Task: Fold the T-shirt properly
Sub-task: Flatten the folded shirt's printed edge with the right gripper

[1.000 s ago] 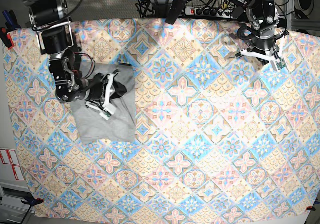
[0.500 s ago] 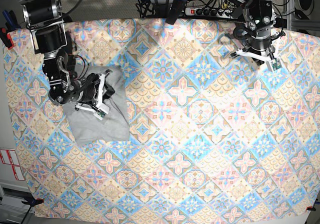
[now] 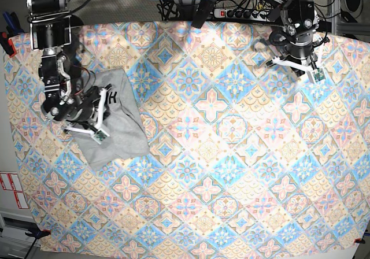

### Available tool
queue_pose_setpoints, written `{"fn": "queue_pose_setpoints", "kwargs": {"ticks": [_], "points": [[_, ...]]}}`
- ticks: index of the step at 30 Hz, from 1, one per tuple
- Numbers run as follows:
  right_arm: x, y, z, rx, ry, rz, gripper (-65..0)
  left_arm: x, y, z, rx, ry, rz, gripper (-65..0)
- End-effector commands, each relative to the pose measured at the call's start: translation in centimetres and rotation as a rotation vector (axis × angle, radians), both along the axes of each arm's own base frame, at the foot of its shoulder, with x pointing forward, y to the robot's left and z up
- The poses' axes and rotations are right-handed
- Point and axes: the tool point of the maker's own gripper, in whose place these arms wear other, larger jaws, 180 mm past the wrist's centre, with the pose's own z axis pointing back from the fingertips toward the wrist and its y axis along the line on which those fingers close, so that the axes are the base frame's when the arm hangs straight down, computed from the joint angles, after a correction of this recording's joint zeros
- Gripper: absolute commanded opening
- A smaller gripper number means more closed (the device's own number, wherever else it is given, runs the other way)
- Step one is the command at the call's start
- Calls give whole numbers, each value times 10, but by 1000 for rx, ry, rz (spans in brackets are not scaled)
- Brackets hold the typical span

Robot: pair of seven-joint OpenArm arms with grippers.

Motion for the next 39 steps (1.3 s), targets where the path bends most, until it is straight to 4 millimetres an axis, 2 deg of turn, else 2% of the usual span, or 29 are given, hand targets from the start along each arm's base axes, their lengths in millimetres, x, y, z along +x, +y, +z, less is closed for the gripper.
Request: {"fn": "queue_pose_setpoints", "kwargs": {"ticks": [1,5,11,17,20,25,33,39], "points": [[12,-6,14,6,-47,-13,-580,3,3,8,21,-26,-2,-650],[19,-23,19,16,-70,-76,-580,4,-3,6,13,-24,-18,-650],[8,-29,-2,27,-5,-106,-580,5,-11,4,0,-21,-35,-650],[-4,30,-31,166,47,-85,-580,6,-11,4,0,-23,-35,-650],[-7,50,-35,198,59,-64,-580,6,-11,4,0,-23,-35,-650],[-7,61,-35,219,59,-59,-580,5,-11,4,0,-21,-35,-650],[-5,61,-32,220,47,-60,-580,4,-11,4,0,-20,-35,-650],[13,70,-2,226,-52,-20,-580,4,-11,3,0,-18,-35,-650]]}}
